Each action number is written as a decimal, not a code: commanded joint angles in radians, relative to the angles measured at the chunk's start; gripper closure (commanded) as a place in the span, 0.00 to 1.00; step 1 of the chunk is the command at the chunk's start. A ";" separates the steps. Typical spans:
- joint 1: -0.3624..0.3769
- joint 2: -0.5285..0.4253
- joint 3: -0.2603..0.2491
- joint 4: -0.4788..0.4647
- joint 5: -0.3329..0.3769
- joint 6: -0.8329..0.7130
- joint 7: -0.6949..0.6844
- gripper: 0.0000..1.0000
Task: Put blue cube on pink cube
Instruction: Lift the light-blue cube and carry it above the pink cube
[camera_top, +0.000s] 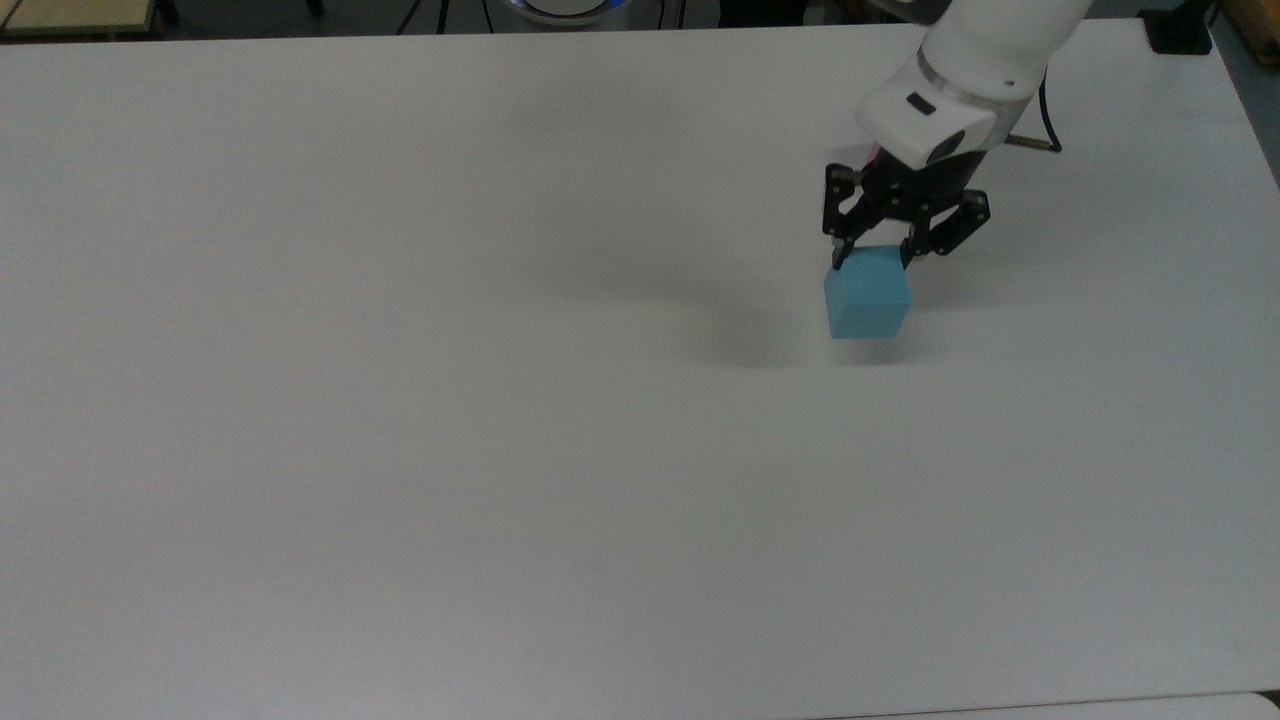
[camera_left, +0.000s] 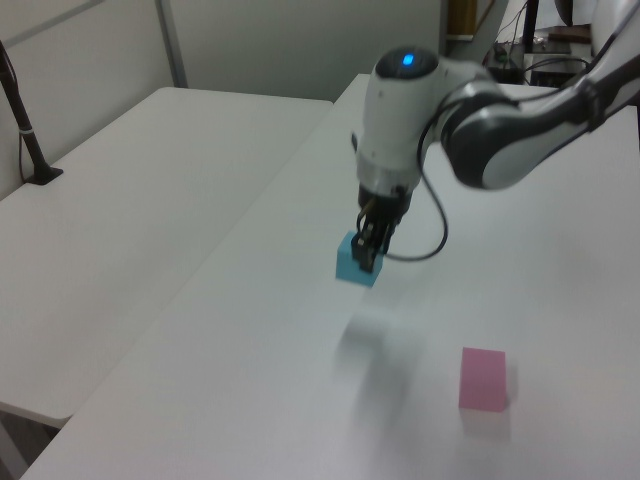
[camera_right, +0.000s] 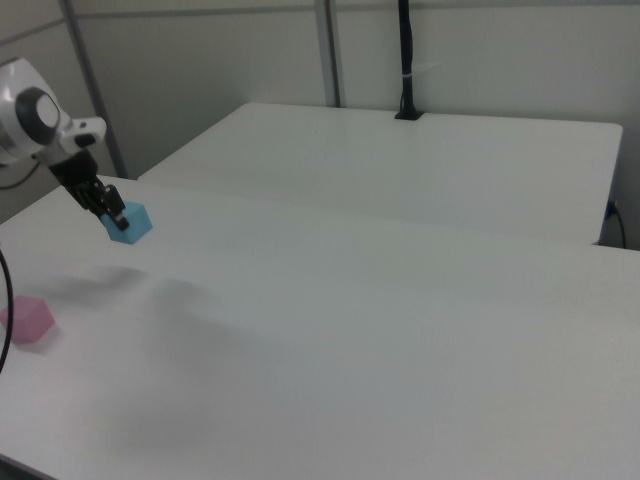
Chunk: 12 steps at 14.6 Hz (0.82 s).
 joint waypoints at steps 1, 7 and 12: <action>0.004 -0.211 0.008 -0.127 0.009 -0.124 -0.058 0.65; 0.032 -0.451 0.075 -0.327 0.109 -0.187 -0.112 0.65; 0.015 -0.516 0.205 -0.428 0.215 -0.181 -0.100 0.65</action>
